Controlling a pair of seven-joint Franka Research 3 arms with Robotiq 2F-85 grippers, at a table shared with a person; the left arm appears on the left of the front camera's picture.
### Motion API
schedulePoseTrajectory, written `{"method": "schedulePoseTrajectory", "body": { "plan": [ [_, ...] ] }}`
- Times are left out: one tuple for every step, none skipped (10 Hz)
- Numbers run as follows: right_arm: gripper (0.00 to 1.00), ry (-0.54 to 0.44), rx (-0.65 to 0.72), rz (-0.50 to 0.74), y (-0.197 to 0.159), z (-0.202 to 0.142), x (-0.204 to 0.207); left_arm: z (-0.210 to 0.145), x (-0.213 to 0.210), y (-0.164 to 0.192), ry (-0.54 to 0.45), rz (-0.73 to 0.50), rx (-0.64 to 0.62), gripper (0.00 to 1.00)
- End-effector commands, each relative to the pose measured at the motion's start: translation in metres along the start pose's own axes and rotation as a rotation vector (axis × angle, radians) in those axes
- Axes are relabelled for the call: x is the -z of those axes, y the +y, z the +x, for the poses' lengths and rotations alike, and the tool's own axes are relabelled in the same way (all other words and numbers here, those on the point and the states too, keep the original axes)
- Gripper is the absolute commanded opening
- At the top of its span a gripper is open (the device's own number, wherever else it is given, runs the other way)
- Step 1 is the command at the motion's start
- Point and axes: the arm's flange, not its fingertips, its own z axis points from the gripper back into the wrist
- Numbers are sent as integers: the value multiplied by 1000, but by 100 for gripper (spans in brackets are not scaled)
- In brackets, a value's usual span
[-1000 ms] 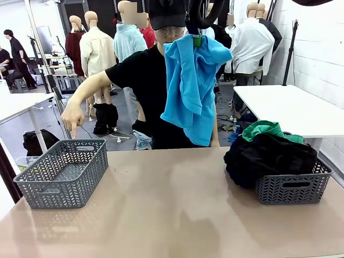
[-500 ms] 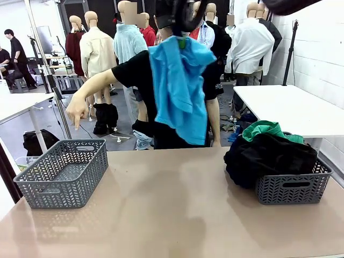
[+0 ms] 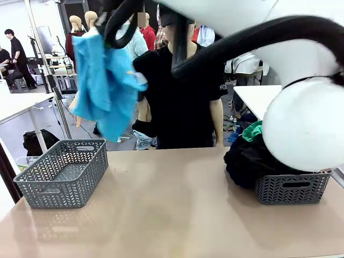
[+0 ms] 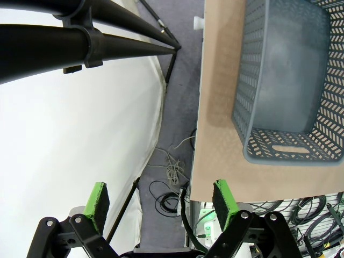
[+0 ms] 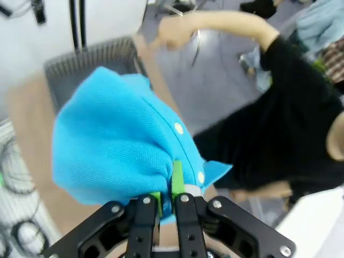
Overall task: Sort the tops and bottoms.
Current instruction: Sort the clothes according to human instructions.
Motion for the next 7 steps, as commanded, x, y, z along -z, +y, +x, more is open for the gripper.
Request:
{"method": "schedulePoseTrajectory", "body": {
  "plan": [
    [0, -70, 60, 26, -63, 197, 38, 0, -2, 0, -3, -12, -14, 100],
    [0, -109, 123, -90, -58, 223, 54, 0, -2, 0, -3, -12, -14, 100],
    [0, -87, 150, -23, -52, 241, 65, 0, -2, 0, -3, -12, -14, 100],
    [0, 23, 105, -26, -43, 247, 79, 0, -2, 0, -3, -12, -14, 100],
    [0, -109, 94, -25, 27, 19, 47, 0, -2, 0, -3, -12, -14, 100],
    [0, -109, 94, -25, 27, 19, 47, 0, -2, 0, -3, -12, -14, 100],
    [0, -109, 94, -25, 27, 19, 47, 0, -2, 0, -3, -12, -14, 100]
  ]
}}
